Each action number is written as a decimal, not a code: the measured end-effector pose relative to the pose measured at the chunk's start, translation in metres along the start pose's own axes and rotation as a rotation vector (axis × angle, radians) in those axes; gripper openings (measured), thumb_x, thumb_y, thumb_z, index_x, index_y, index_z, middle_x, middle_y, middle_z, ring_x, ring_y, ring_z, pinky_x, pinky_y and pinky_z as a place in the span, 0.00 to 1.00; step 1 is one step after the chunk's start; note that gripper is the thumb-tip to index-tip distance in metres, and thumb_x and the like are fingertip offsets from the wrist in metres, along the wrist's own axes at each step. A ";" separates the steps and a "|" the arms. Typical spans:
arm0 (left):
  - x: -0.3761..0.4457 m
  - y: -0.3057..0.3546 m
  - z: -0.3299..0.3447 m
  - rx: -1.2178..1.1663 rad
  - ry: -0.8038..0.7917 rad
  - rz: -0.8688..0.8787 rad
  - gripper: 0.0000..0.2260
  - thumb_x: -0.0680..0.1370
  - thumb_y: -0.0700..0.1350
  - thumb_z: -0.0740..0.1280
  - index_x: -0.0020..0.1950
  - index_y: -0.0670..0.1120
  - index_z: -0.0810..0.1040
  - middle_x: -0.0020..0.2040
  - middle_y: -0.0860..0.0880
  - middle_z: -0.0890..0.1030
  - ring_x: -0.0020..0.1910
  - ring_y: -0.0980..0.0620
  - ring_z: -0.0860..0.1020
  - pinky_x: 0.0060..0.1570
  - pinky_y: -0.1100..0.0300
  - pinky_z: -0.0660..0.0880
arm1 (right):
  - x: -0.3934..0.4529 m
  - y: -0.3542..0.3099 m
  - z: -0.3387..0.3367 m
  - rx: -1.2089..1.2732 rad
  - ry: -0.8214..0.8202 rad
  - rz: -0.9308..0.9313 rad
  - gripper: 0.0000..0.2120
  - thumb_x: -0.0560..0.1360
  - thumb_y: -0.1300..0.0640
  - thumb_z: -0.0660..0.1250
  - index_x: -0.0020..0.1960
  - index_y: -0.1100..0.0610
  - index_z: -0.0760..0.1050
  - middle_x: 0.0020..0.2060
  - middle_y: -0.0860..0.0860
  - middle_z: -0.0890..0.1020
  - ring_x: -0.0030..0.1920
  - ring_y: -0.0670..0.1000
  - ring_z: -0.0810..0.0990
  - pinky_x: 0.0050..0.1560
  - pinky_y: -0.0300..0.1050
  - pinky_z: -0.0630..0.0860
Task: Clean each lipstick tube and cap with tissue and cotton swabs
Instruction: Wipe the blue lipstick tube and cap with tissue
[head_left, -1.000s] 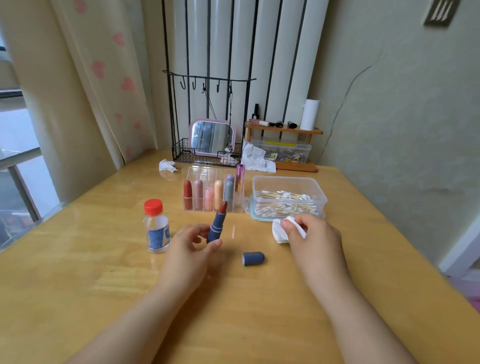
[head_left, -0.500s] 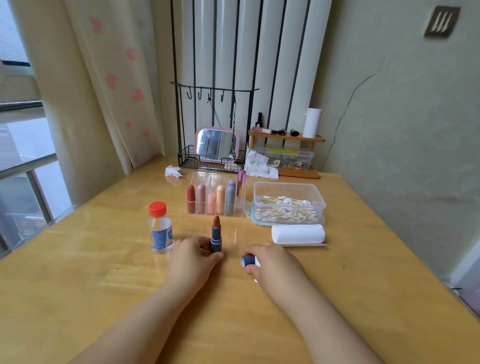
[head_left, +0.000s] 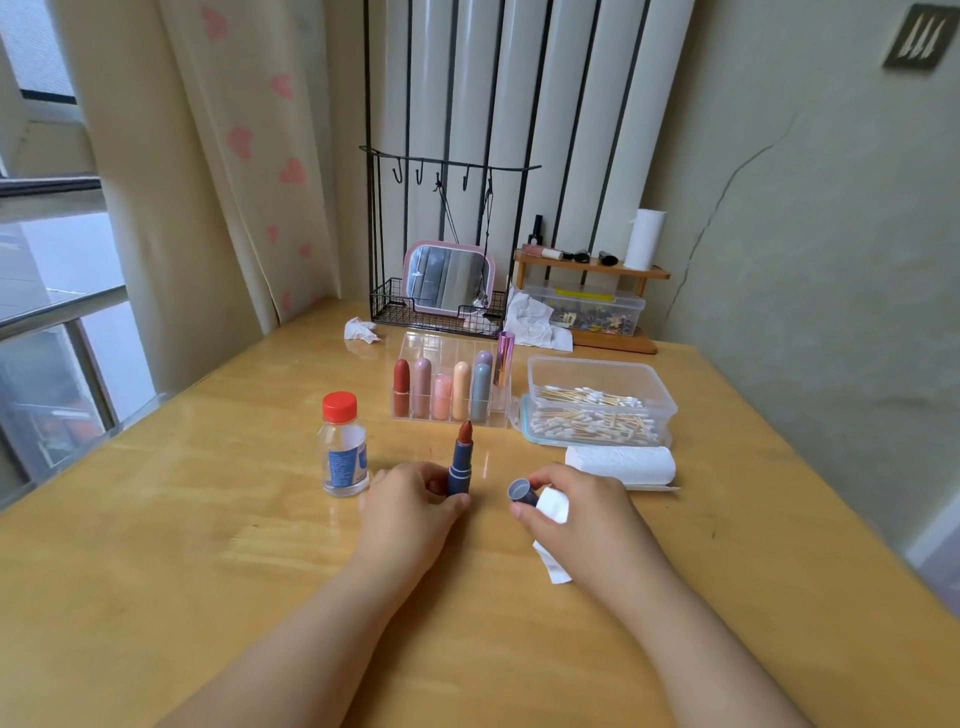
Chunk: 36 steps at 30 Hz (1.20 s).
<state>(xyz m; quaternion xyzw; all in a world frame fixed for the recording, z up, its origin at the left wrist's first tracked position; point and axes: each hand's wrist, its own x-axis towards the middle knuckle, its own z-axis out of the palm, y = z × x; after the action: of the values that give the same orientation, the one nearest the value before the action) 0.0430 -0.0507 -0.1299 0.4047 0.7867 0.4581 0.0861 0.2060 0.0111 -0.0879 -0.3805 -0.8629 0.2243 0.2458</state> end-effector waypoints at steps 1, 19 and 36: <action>0.000 0.000 0.000 0.009 0.004 -0.001 0.07 0.70 0.49 0.73 0.47 0.53 0.81 0.38 0.57 0.78 0.48 0.47 0.77 0.52 0.49 0.73 | 0.000 -0.001 0.000 0.003 -0.005 0.000 0.04 0.72 0.47 0.70 0.45 0.42 0.75 0.39 0.41 0.80 0.41 0.44 0.76 0.41 0.37 0.72; -0.008 0.010 -0.011 0.095 0.094 -0.035 0.19 0.69 0.47 0.73 0.58 0.48 0.75 0.53 0.50 0.75 0.57 0.48 0.71 0.54 0.55 0.68 | -0.002 -0.005 -0.005 0.094 -0.023 0.066 0.05 0.70 0.49 0.69 0.42 0.43 0.74 0.36 0.48 0.80 0.40 0.49 0.77 0.39 0.42 0.73; -0.050 0.058 -0.035 -0.945 -0.650 -0.127 0.12 0.72 0.48 0.65 0.48 0.40 0.79 0.39 0.43 0.81 0.39 0.52 0.79 0.45 0.60 0.77 | -0.007 -0.027 -0.063 0.243 -0.258 0.008 0.20 0.64 0.42 0.75 0.53 0.38 0.73 0.39 0.44 0.79 0.40 0.40 0.78 0.40 0.35 0.72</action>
<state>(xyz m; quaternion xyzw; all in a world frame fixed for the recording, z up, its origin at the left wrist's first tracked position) 0.0907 -0.0948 -0.0758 0.3941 0.4528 0.6058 0.5221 0.2329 0.0018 -0.0251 -0.3196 -0.8523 0.3747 0.1761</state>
